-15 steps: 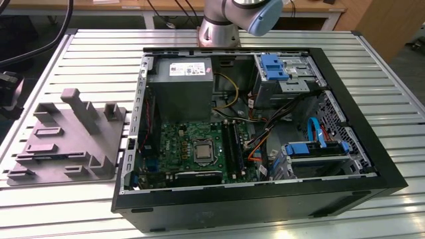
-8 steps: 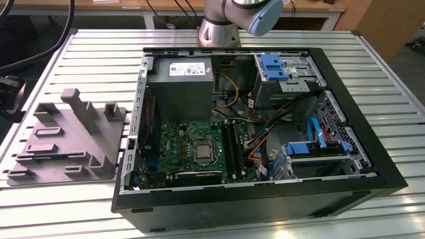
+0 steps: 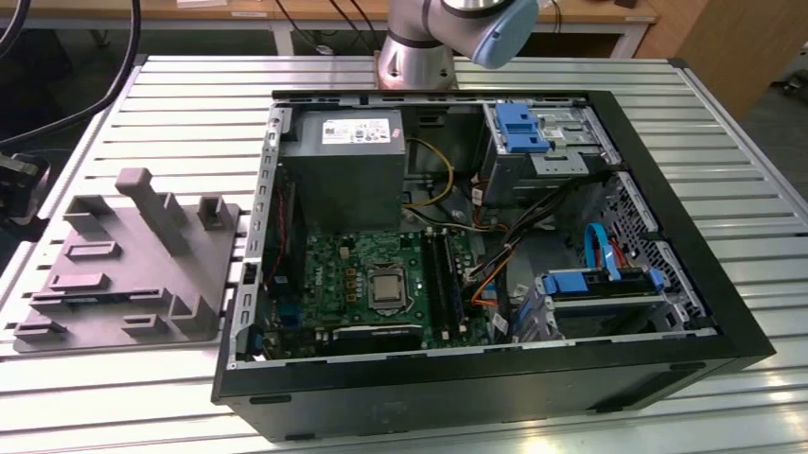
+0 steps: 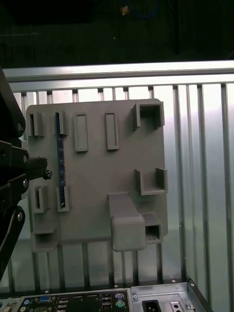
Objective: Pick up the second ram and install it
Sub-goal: 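Reach for the second ram, then pick up the second ram and move it above second insertion slot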
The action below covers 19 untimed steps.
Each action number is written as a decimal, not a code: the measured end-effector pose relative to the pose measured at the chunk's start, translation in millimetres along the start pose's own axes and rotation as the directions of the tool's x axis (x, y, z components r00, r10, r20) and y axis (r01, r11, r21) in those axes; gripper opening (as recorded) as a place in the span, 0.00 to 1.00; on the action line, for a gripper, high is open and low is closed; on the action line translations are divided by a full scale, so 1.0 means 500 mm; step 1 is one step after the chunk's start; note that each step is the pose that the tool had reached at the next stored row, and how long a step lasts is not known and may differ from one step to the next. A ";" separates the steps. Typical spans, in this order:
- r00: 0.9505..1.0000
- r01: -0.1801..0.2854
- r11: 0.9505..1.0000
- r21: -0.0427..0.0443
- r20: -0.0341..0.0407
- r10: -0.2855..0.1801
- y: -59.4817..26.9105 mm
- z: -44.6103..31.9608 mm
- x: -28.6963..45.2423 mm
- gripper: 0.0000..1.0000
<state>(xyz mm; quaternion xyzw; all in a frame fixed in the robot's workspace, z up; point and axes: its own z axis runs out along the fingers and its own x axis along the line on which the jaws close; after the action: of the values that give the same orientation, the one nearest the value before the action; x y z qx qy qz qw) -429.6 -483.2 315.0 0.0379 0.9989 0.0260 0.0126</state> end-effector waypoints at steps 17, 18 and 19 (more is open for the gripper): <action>1.000 0.012 1.000 0.000 -0.001 -0.012 -0.001 0.003 0.000 0.10; 1.000 0.029 1.000 -0.001 -0.002 -0.029 -0.001 0.003 0.000 0.10; 0.999 0.047 0.999 -0.001 -0.003 -0.047 -0.001 0.004 0.000 0.10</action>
<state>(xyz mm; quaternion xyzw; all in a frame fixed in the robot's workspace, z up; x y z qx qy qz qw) -429.5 -483.4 313.2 0.0146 0.9995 0.0262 0.0120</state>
